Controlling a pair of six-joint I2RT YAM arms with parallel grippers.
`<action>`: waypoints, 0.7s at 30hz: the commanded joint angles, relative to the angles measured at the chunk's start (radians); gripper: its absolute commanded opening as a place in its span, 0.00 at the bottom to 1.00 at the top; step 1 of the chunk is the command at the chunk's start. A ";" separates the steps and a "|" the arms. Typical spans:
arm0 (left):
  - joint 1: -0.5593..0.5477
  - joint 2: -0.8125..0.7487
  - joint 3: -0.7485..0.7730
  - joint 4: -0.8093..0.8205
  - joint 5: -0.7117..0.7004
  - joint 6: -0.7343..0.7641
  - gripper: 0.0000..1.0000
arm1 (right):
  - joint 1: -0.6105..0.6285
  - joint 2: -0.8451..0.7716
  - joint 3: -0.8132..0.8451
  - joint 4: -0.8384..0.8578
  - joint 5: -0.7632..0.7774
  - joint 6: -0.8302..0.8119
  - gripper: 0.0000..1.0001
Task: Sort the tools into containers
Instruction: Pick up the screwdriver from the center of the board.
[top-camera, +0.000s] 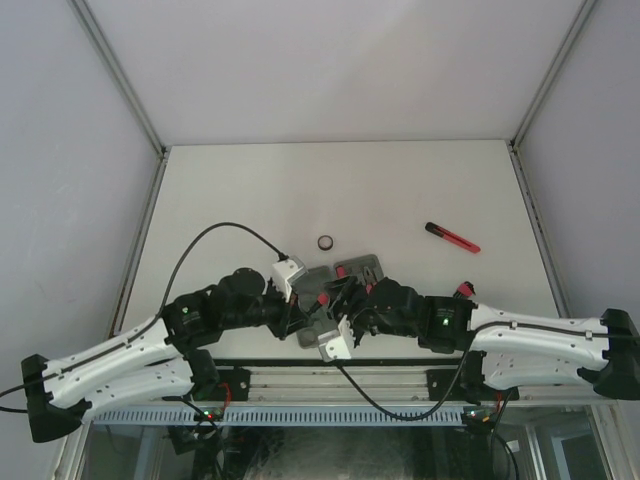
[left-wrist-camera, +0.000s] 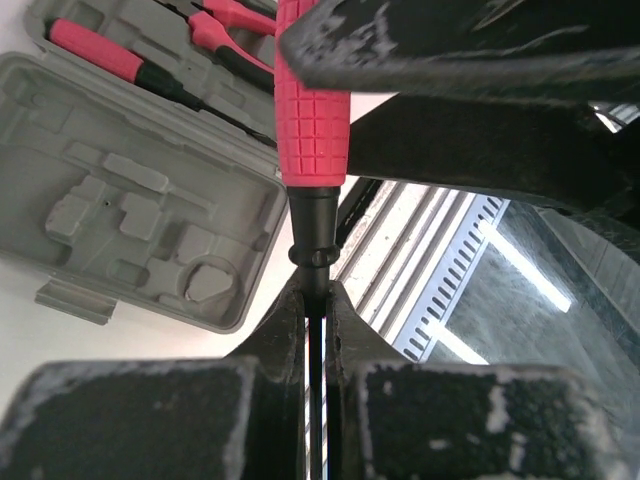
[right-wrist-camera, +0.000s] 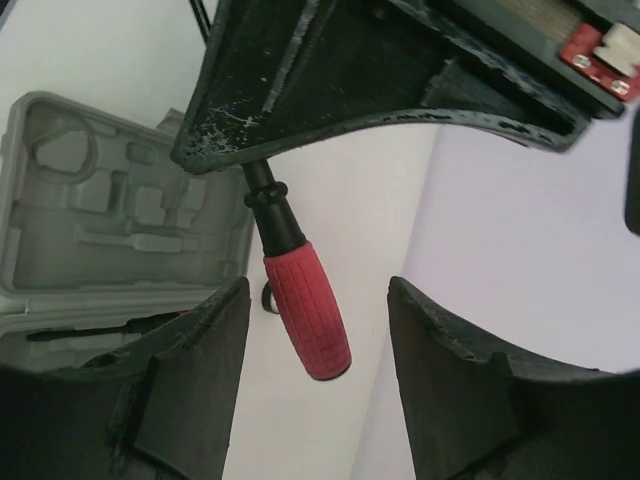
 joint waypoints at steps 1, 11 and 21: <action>0.002 0.016 0.023 0.044 0.069 0.034 0.00 | 0.009 0.038 0.059 -0.040 -0.022 -0.036 0.55; -0.005 0.023 0.024 0.041 0.080 0.036 0.00 | -0.006 0.116 0.092 -0.104 -0.013 -0.038 0.33; -0.005 -0.030 -0.006 0.081 0.066 0.022 0.26 | 0.005 0.104 0.092 -0.111 0.032 -0.035 0.05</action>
